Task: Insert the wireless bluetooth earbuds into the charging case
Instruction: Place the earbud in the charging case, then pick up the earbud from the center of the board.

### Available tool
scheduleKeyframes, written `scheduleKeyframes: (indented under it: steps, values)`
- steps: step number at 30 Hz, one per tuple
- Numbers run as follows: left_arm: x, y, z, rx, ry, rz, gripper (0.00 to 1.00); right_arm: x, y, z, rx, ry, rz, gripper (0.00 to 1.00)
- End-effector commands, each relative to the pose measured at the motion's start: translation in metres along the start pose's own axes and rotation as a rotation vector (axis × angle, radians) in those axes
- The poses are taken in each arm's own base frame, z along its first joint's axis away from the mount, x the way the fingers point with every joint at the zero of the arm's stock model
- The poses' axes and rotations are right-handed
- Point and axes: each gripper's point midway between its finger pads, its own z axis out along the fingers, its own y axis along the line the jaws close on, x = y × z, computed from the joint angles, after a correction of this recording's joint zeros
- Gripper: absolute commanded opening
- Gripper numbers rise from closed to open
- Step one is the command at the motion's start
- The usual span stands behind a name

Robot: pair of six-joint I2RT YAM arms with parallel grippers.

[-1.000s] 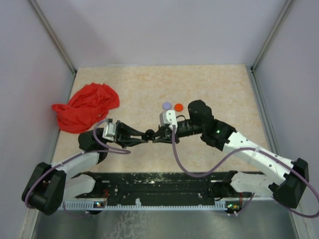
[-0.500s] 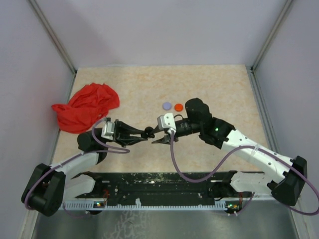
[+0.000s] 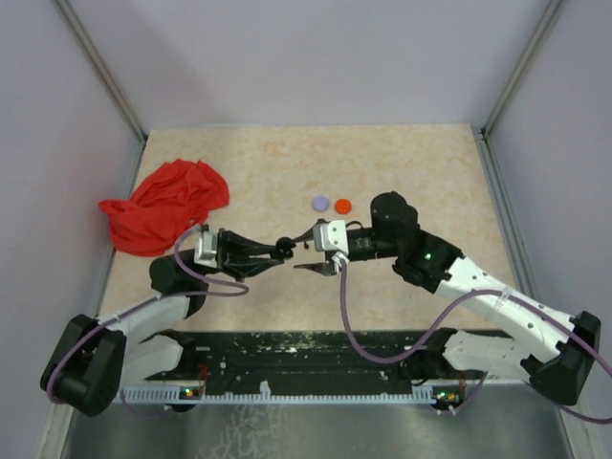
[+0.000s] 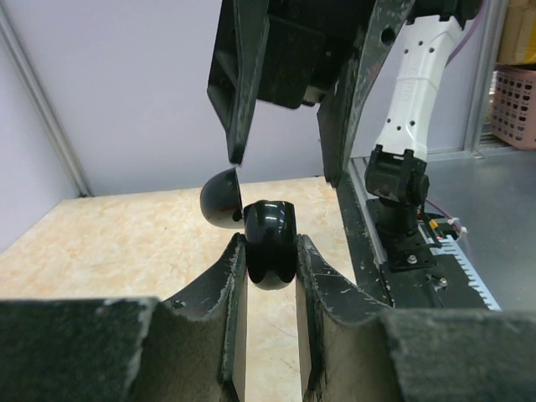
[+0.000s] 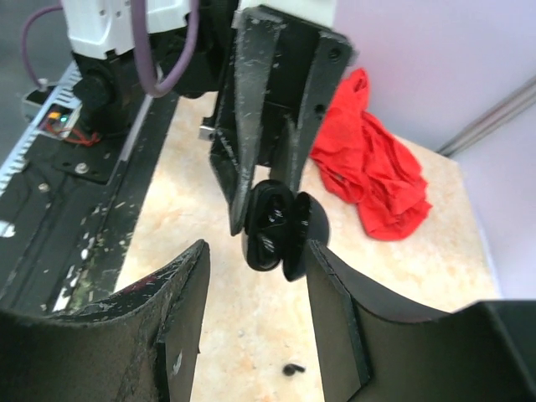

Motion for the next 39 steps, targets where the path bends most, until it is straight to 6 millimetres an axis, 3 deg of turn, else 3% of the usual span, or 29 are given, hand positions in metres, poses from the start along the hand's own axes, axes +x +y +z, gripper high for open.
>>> scheduleKeyframes:
  steps: [1, 7, 14, 20, 24, 33, 39]
  values:
    - [-0.032, -0.004, 0.000, -0.028, -0.125, 0.200, 0.00, -0.036, -0.025, -0.015, 0.140, -0.096, -0.125, 0.50]
    - [-0.042, 0.010, -0.010, -0.167, -0.170, 0.290, 0.00, -0.037, -0.035, -0.029, 0.294, -0.136, -0.006, 0.47]
    - [-0.043, 0.046, -0.025, -0.385, -0.099, 0.391, 0.00, 0.008, -0.056, -0.027, 0.454, -0.024, 0.268, 0.46]
    - [-0.048, 0.079, -0.049, -0.614, -0.045, 0.453, 0.00, 0.068, -0.065, -0.021, 0.521, 0.105, 0.511, 0.45]
    - [-0.049, 0.090, -0.059, -0.699, -0.032, 0.455, 0.00, 0.114, -0.067, -0.017, 0.593, 0.211, 0.631, 0.42]
    - [-0.048, 0.097, -0.064, -0.746, -0.006, 0.453, 0.00, 0.197, -0.064, 0.004, 0.570, 0.357, 0.717, 0.42]
    - [-0.047, 0.099, -0.065, -0.753, 0.005, 0.449, 0.00, 0.252, -0.073, 0.015, 0.556, 0.467, 0.792, 0.40]
